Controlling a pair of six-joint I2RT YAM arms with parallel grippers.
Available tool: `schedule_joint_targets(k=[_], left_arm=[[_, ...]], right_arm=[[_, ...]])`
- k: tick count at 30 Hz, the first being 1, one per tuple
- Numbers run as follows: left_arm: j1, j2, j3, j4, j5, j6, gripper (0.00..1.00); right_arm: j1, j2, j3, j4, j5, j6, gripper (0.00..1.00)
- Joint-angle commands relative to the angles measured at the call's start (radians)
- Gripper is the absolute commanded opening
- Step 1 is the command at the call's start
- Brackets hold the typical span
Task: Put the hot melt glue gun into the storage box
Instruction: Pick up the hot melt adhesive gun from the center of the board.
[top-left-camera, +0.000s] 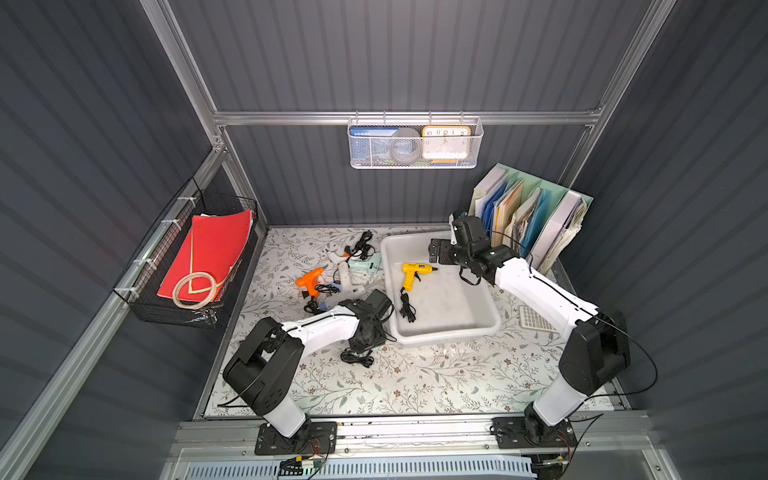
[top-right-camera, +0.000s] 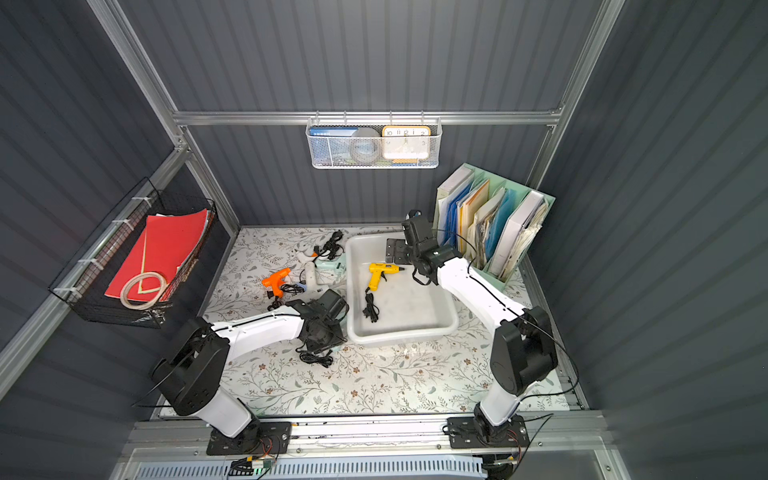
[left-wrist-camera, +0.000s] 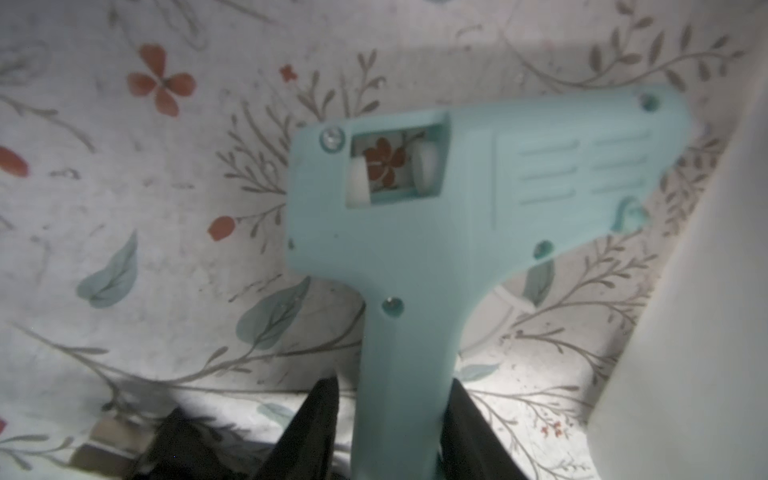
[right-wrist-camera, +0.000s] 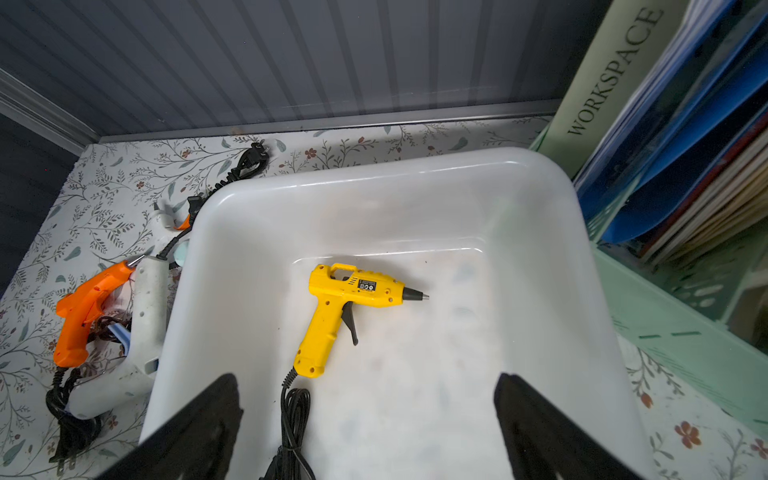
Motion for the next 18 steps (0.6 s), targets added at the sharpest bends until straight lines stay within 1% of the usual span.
schedule_joint_targets(k=[1, 3, 9, 12, 16, 18], left_arm=[[0.0, -0.001, -0.034, -0.031, -0.049, -0.038, 0.42], [0.0, 0.004, -0.045, -0.024, -0.06, -0.038, 0.38], [0.0, -0.006, -0.048, -0.043, -0.09, -0.038, 0.09], [0.0, -0.049, -0.027, -0.082, -0.148, -0.023, 0.0], [0.0, -0.146, 0.022, -0.137, -0.272, 0.013, 0.0], [-0.001, -0.208, 0.048, -0.134, -0.343, 0.057, 0.0]], right_arm=[[0.009, -0.021, -0.022, 0.011, 0.025, -0.012, 0.99], [0.011, -0.023, -0.026, 0.014, 0.02, -0.009, 0.99], [0.017, -0.036, -0.034, 0.011, 0.017, -0.007, 0.99], [0.021, -0.053, -0.045, 0.017, -0.004, 0.003, 0.99], [0.021, -0.088, -0.069, 0.036, -0.066, 0.025, 0.99], [0.02, -0.111, -0.087, 0.06, -0.126, 0.041, 0.99]])
